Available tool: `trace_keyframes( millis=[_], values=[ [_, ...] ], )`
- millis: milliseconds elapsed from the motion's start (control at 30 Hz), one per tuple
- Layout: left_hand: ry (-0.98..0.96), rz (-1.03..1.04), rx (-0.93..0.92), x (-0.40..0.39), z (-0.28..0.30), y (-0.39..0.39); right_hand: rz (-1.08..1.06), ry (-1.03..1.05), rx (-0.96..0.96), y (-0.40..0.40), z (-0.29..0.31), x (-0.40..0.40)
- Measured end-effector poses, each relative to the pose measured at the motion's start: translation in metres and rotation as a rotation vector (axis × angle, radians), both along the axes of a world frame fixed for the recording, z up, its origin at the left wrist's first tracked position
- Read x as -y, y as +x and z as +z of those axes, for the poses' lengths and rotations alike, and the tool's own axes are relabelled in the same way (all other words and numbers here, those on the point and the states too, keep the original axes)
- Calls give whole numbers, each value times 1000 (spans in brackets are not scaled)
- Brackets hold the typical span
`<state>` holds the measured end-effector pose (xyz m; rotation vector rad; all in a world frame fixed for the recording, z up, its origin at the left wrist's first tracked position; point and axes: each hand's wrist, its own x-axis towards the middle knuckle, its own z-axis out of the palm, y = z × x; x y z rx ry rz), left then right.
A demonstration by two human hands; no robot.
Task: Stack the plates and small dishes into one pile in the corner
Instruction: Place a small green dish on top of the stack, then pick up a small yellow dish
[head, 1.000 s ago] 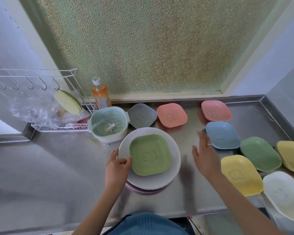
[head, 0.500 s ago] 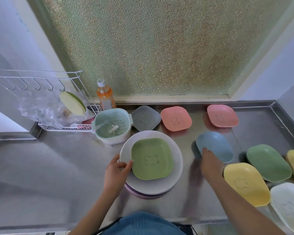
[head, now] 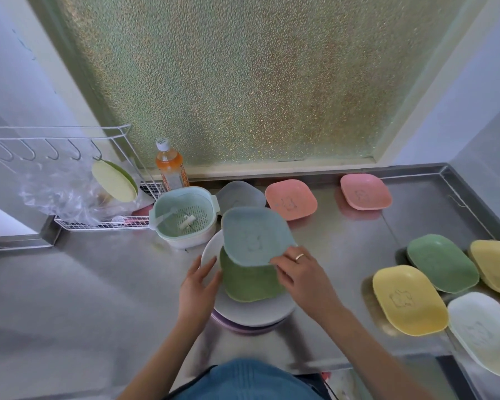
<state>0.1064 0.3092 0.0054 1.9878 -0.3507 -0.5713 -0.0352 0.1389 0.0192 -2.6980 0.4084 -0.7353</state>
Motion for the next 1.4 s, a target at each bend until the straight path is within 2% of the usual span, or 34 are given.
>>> trace_keyframes(
  millis=[133,300,367,567,633,733,800,867,967,1033,1267,1400],
  values=[
    [-14,-72,3,-2,-1,-2,82,-7,-129,-19,-17,-12],
    [30,-177,82,-6,-2,-7,-23,-53,-241,-30,-18,-28],
    [103,-224,95,-6,-6,-7,-57,-80,-285,-25,-13,-35],
    [156,-245,125,-1,-5,-10,-39,155,-379,-24,-2,-31],
    [129,-234,113,-4,-6,-10,-162,153,-249,-35,2,-21],
    [128,-238,100,-5,-6,-10,-550,138,-139,-63,-4,10],
    [138,-244,105,-3,-5,-11,-790,204,-267,-83,-14,30],
    [146,-239,113,-2,-3,-12,-943,310,-461,-101,-27,41],
    [138,-231,102,-2,-2,-12,-977,326,-691,-119,-45,41],
    [131,-232,98,-2,0,-13,-933,276,-765,-125,-53,40],
    [125,-236,80,-3,5,-16,-848,424,-501,-116,-62,28],
    [115,-241,78,-4,6,-16,-669,232,-160,-79,-25,8]
  ],
)
